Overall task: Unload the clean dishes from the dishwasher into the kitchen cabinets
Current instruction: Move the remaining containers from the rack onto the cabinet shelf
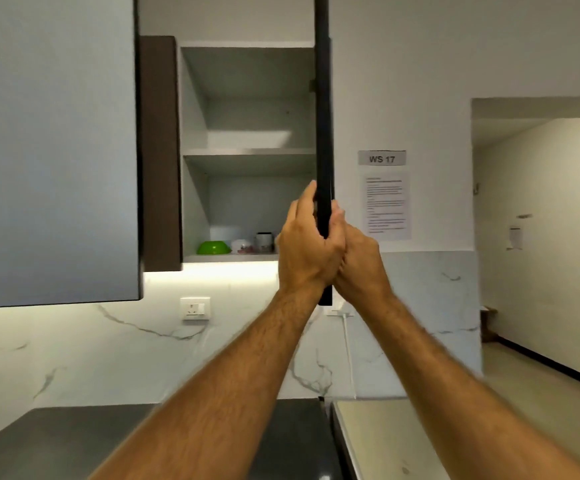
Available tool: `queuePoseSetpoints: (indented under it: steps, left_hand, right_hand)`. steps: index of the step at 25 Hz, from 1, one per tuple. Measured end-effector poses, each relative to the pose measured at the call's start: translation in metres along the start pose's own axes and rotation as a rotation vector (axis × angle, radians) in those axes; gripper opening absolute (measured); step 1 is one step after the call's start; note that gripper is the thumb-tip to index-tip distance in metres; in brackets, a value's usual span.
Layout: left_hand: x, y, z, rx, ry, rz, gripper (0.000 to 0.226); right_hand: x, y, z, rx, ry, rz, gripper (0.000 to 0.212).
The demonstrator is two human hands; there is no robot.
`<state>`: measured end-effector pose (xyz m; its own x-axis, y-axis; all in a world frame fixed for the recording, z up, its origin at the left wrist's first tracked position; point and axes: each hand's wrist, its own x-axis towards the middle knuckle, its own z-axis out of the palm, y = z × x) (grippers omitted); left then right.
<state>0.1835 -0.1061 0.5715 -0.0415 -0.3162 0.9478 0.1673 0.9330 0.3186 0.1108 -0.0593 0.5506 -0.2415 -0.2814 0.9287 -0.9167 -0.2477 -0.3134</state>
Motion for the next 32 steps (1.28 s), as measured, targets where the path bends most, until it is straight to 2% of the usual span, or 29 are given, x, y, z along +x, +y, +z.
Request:
queuePoseSetpoints:
  steps: [2,5,7,11,17,19,21,22,24,26,30,32]
  left_hand:
    - [0.000,-0.025,-0.029,0.050,0.057,-0.106,0.050]
    - [-0.003,-0.068,-0.069,0.216,0.039,-0.378,0.048]
    - [0.001,-0.098,-0.092,0.297,0.000,-0.522,0.048]
    - [0.013,-0.161,-0.126,0.318,-0.013,-0.650,0.050]
    - [0.025,-0.238,-0.122,0.258,0.137,-0.654,0.054]
    - [0.032,-0.267,-0.119,0.327,0.143,-0.615,0.062]
    - [0.037,-0.298,-0.113,0.590,0.128,-0.406,0.077]
    - [0.037,-0.313,-0.109,0.785,0.063,-0.249,0.085]
    - [0.035,-0.341,-0.090,1.086,-0.176,0.029,0.101]
    - [0.031,-0.364,-0.070,1.155,-0.282,0.075,0.110]
    - [0.041,-0.409,-0.053,1.204,-0.215,0.083,0.100]
    - [0.050,-0.431,-0.049,1.207,-0.237,0.089,0.101]
  right_hand:
    - [-0.002,-0.008,0.034,0.135,-0.128,-0.003,0.067]
    - [-0.006,-0.009,0.096,-0.034,-0.375,-0.077,0.097]
    - [-0.012,-0.009,0.139,-0.148,-0.476,-0.125,0.109]
    - [-0.006,0.008,0.202,-0.376,-0.537,-0.170,0.098]
    - [0.019,0.042,0.254,-0.455,-0.612,-0.150,0.089]
    - [0.029,0.059,0.269,-0.523,-0.621,-0.210,0.090]
    - [0.042,0.084,0.278,-0.619,-0.597,-0.279,0.092]
    - [0.048,0.099,0.284,-0.662,-0.573,-0.310,0.094]
    - [0.062,0.133,0.293,-0.706,-0.509,-0.365,0.100]
    - [0.075,0.164,0.303,-0.713,-0.406,-0.455,0.103]
    - [0.096,0.199,0.322,-0.696,-0.261,-0.689,0.074]
    - [0.104,0.212,0.332,-0.687,-0.237,-0.733,0.075]
